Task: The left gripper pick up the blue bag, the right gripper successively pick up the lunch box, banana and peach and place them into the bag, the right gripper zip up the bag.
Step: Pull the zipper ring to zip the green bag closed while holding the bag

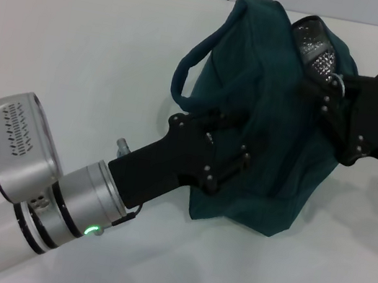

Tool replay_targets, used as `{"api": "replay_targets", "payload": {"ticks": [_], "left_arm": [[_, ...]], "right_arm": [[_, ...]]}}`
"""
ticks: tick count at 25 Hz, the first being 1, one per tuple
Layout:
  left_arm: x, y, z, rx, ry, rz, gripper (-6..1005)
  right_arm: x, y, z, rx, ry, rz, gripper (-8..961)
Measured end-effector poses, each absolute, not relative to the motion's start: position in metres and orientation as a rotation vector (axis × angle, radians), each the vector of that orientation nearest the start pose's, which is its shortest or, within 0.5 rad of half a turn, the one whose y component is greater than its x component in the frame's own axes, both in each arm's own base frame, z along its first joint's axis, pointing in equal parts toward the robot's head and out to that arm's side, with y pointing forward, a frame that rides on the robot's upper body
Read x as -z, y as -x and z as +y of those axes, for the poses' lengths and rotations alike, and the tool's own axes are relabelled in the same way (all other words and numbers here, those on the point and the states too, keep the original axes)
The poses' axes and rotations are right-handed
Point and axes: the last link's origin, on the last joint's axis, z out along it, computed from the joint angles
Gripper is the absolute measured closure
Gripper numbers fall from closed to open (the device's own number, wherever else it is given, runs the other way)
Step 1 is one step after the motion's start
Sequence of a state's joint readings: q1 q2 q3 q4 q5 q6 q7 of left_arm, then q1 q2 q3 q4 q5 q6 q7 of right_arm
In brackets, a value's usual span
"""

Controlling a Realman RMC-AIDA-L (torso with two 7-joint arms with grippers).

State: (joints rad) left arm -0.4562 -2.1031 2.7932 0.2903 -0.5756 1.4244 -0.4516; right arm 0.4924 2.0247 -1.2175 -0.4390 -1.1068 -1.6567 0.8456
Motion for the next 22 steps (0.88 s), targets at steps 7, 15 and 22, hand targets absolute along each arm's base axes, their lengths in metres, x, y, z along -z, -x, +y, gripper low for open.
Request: {"api": "replay_targets", "payload": {"ticks": [7,15,22], "left_arm": [[0.109,0.219,0.256,1.251,2.330,-0.429,603],[0.110,0.218,0.242,1.270,2.439,-0.307,866],[0.099,0.223,0.236,1.311,2.465,-0.242,942]], "right_arm": [[0.002,-0.211,0.315,-1.306,2.460,0.035,906],[-0.004,-0.217,0.315,-1.377,2.330,0.089,905],[-0.011,-0.225,0.317,-1.411,2.200,0.148,905]]}}
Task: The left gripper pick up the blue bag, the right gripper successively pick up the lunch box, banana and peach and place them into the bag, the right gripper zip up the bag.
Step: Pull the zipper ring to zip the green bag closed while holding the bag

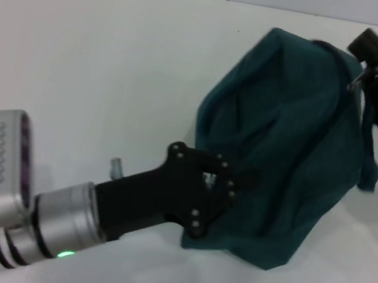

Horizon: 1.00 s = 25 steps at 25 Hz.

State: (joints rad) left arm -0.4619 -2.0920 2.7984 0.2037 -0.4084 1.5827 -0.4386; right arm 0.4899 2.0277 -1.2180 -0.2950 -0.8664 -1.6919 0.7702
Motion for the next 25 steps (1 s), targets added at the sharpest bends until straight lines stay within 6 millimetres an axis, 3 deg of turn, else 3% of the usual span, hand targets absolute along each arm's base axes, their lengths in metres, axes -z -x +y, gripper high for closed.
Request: {"api": "replay_targets", "payload": {"ticks": [6,15,25], "left_arm": [[0.081,0.248,0.245,1.241,2.409,-0.323,943],[0.066,0.266,0.254,1.183,2.313,-0.394,944],[0.069,0.251,0.247,1.304,2.200,-0.389,922]], "right_arm": [[-0.015,-0.231,0.317,-1.409,2.156,0.173,905],[-0.019,-0.239,0.320,-1.380,2.090,0.210,904],[-0.018,-0.239,0.320,-1.376,2.090,0.206,904]]}}
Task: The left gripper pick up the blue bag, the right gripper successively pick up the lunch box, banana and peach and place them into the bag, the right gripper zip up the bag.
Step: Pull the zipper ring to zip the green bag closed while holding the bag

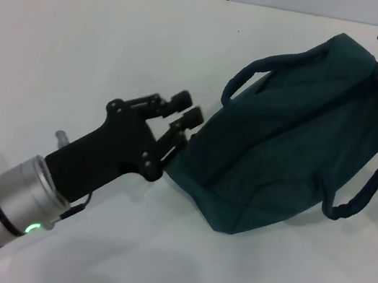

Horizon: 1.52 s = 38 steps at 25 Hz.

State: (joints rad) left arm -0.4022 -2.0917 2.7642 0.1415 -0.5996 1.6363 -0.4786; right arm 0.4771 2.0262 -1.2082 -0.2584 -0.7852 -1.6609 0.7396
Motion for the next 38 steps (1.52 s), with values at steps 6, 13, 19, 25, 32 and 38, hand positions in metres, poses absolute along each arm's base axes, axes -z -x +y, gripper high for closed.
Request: {"api": "replay_targets", "payload": {"ticks": [6,13,19,25,32,38], "left_arm": [[0.059,0.227,0.276,1.425,2.286,-0.407,642],[0.052,0.199,0.313,1.413,2.527,-0.419,425],[0.061,0.179,0.324,1.348,2.677,-0.357,376],[0.071,0.172,0.333,1.269,2.706,-0.343,368],[0.083,0.171,0.337,1.182,2.691,-0.293,433],[0.085,0.173,0.332,1.189,2.672,-0.234,497]], "right_arm": [[-0.017,-0.239,0.320,-1.374,2.096,0.208,903],[-0.016,-0.239,0.320,-1.374,2.098,0.207,903],[-0.016,-0.239,0.320,-1.375,2.094,0.214,903],[-0.016,-0.239,0.320,-1.375,2.093,0.220,902],[-0.015,-0.239,0.320,-1.374,2.093,0.225,902],[-0.015,-0.240,0.320,-1.373,2.093,0.228,902]]}}
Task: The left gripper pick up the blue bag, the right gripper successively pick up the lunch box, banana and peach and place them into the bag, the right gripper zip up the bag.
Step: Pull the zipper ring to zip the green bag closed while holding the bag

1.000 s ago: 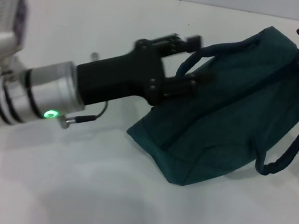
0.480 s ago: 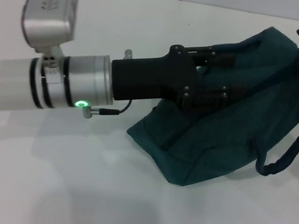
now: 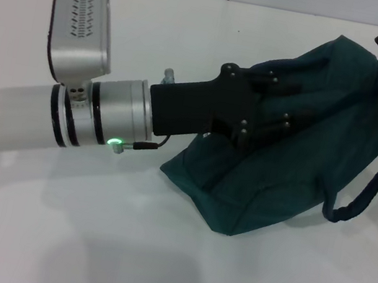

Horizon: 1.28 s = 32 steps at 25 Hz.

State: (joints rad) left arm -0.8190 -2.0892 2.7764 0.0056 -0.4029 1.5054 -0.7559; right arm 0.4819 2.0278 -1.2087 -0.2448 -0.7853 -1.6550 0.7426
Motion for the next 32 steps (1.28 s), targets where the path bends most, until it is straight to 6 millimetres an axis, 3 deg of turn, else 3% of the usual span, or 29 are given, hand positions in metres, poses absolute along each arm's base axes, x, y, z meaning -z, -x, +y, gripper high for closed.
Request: {"api": "replay_targets", "payload": {"ticks": [12,19,32], "left_arm": [[0.088,0.180,0.318,1.197,2.578,-0.073,734],[0.084,0.190,0.319,1.180,2.517,-0.093,909],[0.070,0.213,0.319,1.137,2.373,-0.125,944]], "right_arm": [[-0.011,-0.238,0.327,-1.373,2.083,0.277,901],[-0.014,-0.241,0.327,-1.387,2.048,0.297,901],[-0.019,-0.262,0.327,-1.366,1.918,0.440,900]]}}
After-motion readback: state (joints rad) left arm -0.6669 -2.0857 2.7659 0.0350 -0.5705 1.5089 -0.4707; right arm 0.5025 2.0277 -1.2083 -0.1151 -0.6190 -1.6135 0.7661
